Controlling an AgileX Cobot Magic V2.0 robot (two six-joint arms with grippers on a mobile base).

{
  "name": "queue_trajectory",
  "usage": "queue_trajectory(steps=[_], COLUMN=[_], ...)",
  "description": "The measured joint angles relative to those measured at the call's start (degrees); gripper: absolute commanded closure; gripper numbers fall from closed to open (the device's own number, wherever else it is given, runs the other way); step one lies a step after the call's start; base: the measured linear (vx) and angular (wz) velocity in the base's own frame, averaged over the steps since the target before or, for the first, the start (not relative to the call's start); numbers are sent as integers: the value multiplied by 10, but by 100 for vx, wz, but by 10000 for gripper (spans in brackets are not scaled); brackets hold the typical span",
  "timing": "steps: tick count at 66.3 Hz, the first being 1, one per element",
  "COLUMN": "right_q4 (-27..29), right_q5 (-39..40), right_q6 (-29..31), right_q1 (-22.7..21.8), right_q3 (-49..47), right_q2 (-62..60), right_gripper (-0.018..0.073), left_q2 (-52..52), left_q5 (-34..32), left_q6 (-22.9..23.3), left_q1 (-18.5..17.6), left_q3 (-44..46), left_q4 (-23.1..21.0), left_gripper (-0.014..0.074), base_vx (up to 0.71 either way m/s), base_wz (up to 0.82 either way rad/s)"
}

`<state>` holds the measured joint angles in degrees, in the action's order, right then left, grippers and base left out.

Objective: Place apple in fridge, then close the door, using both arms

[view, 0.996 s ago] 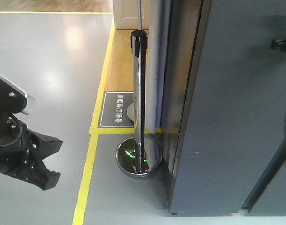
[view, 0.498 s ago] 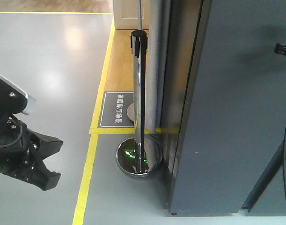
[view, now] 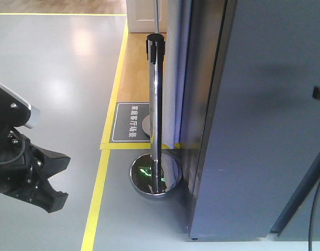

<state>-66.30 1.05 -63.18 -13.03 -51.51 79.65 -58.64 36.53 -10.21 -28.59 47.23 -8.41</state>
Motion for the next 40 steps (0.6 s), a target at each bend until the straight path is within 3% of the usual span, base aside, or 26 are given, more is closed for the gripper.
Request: queue_trajectory(steps=[14,27,34,40], right_q4=[-1,12,70,181], right_q5=[-18,-102,-172,-225], right_q6=[-2,15,88,203], right_q1=[17,115,168,203], right_q3=[85,107,108,108], right_q2=[-59,-79,-79,-79], right_gripper=[561,561,561,561], left_q2=[0,0,0,0], left_q5=[0,0,0,0], left_q6=[0,0,0,0], left_q1=[0,0,0,0], left_q3=[0,0,0,0], left_q4=[0,0,0,0], left_gripper=[602,602,602,602], base_vx=[0,0,0,0], base_wz=[0,0,0,0])
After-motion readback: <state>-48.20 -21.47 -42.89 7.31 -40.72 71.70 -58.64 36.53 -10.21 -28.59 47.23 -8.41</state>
